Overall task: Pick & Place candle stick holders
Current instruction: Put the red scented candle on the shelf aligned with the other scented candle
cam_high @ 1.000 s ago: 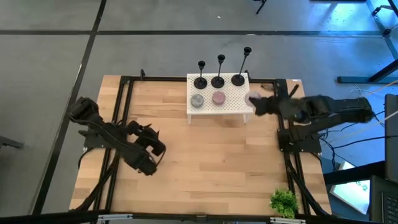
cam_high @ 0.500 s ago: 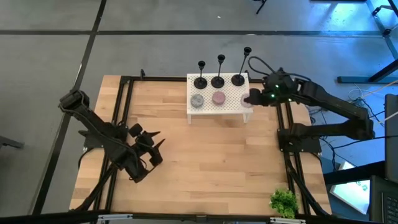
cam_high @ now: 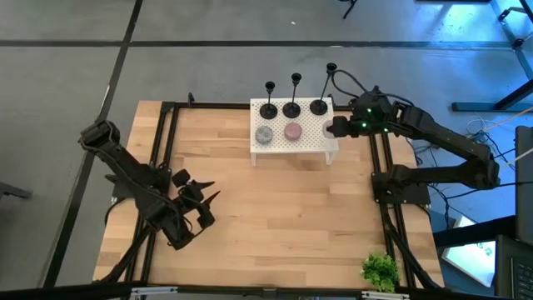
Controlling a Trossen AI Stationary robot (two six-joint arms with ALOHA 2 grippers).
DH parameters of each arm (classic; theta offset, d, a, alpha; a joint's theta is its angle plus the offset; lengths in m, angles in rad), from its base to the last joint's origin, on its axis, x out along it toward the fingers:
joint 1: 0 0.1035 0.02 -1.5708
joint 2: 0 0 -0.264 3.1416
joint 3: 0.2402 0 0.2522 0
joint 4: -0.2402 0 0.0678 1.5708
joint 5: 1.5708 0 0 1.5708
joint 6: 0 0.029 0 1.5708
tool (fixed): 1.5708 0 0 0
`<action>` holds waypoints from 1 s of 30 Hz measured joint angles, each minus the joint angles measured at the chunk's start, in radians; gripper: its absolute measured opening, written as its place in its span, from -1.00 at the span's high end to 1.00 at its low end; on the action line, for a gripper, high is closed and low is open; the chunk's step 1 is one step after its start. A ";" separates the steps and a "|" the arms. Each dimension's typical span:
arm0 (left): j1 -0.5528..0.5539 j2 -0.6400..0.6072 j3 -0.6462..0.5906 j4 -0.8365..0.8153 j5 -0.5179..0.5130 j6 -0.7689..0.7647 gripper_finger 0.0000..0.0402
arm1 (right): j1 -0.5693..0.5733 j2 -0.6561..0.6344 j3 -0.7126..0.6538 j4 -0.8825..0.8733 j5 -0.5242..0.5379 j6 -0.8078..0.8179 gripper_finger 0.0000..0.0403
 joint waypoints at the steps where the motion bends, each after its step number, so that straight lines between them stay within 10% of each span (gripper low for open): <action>1: -0.003 0.000 0.000 0.000 0.000 -0.004 0.22 | -0.003 -0.001 -0.007 0.003 -0.010 -0.004 0.11; 16: -0.046 0.000 0.000 0.000 -0.015 -0.026 0.24 | -0.111 -0.183 -0.324 0.340 -0.254 -0.063 0.11; 30: -0.040 0.000 0.000 -0.001 -0.074 -0.021 0.26 | -0.173 -0.253 -0.386 0.363 -0.281 0.273 0.11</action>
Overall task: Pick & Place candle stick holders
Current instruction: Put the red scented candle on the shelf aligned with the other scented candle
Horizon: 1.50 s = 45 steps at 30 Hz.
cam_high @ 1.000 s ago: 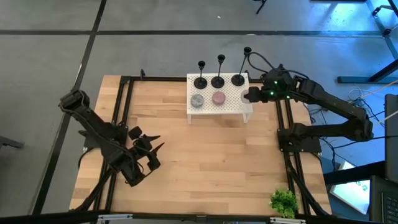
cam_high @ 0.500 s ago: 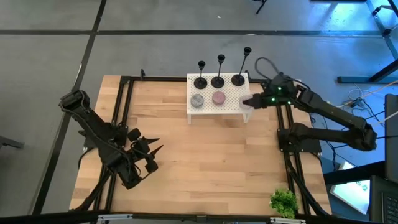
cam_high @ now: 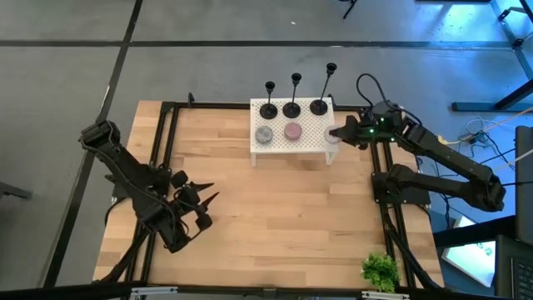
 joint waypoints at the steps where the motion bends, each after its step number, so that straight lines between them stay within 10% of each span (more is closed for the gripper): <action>1: 0.003 0.000 0.000 0.000 0.000 0.001 0.26 | 0.000 0.000 0.000 -0.007 0.013 0.004 0.11; 45: 0.009 0.000 0.000 -0.001 0.010 0.024 0.26 | 0.000 0.153 0.000 0.014 0.093 0.019 0.05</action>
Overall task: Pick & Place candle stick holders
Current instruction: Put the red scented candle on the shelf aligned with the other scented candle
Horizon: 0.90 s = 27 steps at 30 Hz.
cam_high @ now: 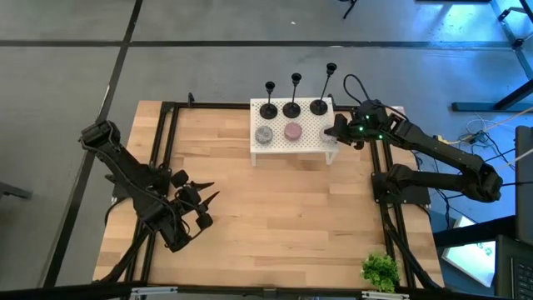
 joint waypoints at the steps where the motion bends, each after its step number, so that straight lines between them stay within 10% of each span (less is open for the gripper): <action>1: 0.000 0.000 0.000 0.000 0.000 0.000 0.26 | 0.000 0.000 0.000 0.000 0.000 0.000 0.04; 27: 0.000 0.000 0.000 0.000 0.000 0.001 0.26 | 0.000 0.000 0.001 0.010 0.000 -0.010 -0.31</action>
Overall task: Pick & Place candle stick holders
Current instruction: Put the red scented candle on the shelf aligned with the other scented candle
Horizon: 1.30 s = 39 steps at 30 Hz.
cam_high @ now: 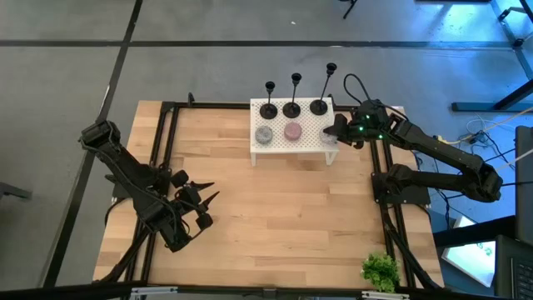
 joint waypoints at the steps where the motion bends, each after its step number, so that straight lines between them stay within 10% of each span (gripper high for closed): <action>1: 0.000 0.000 0.000 0.000 0.000 0.000 0.26 | 0.000 0.000 0.000 -0.001 0.001 0.003 -0.31; 39: 0.000 0.001 -0.041 0.028 0.000 -0.016 0.26 | 0.000 0.000 0.000 -0.008 0.008 -0.043 -0.39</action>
